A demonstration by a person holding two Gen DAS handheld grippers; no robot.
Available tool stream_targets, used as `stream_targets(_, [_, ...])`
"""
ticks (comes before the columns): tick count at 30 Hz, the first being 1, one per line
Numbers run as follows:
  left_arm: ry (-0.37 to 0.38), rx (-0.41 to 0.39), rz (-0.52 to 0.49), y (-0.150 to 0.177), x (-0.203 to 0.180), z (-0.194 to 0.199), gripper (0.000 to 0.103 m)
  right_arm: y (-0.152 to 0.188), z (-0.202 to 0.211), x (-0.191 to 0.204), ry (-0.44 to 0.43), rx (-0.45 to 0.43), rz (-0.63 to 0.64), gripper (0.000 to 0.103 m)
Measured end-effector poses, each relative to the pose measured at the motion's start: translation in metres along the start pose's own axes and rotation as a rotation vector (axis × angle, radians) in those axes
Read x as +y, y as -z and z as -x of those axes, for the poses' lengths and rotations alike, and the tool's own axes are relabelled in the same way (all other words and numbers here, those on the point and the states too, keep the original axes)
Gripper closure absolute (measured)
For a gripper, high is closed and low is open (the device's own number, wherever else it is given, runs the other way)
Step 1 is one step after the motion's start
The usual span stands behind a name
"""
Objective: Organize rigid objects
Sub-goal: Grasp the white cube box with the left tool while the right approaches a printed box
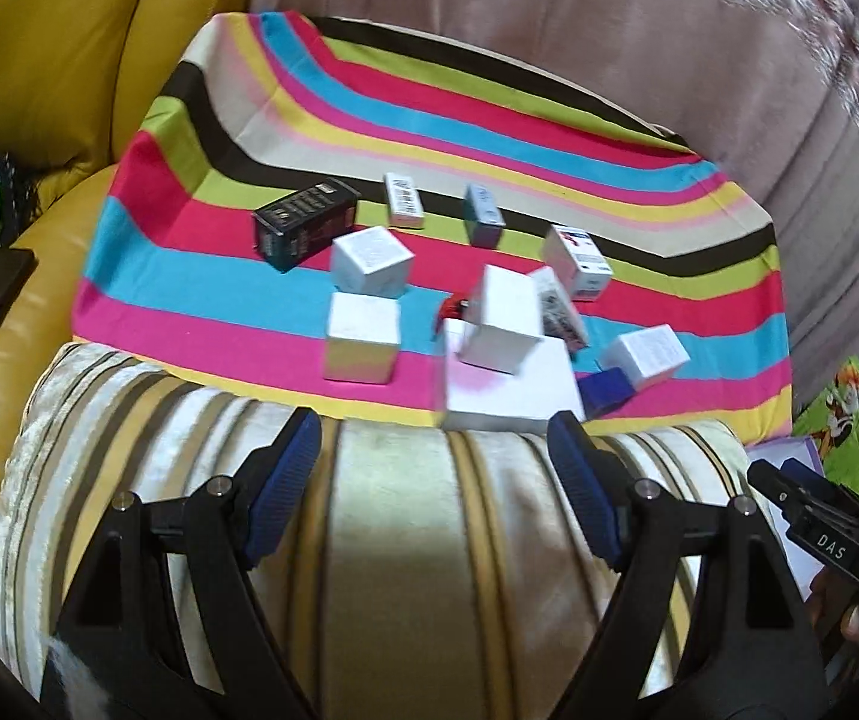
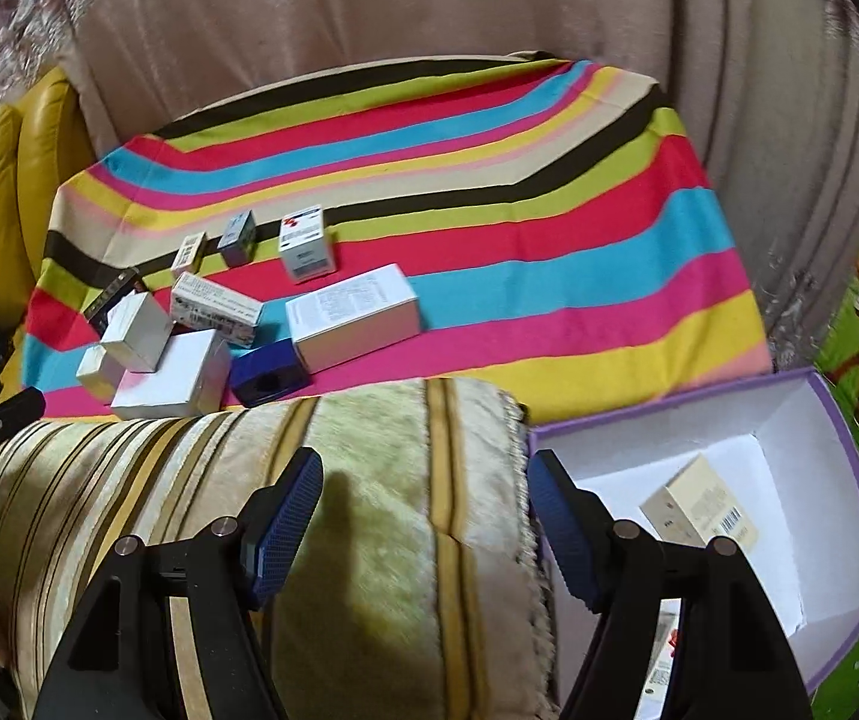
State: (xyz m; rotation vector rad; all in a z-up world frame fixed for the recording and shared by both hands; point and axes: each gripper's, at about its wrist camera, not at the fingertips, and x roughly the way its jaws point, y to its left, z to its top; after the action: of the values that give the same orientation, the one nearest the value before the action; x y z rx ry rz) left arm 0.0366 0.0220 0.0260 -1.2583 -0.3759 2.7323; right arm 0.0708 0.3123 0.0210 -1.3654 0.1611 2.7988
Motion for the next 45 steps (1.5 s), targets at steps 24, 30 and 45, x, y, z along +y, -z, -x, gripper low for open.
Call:
stream_targets(24, [-0.065,0.183,0.002,-0.038,0.03,-0.083,0.035,-0.043,-0.055,0.046,-0.007,0.061,0.128,0.031])
stream_targets(30, [-0.07,0.231,0.021,-0.038,0.035,-0.099,0.044,-0.061,-0.076,0.054,0.01,0.07,0.169,0.024])
stream_targets(45, [-0.053,0.207,0.032,-0.035,0.04,-0.1,0.056,-0.076,-0.104,0.058,0.004,0.111,0.215,0.019])
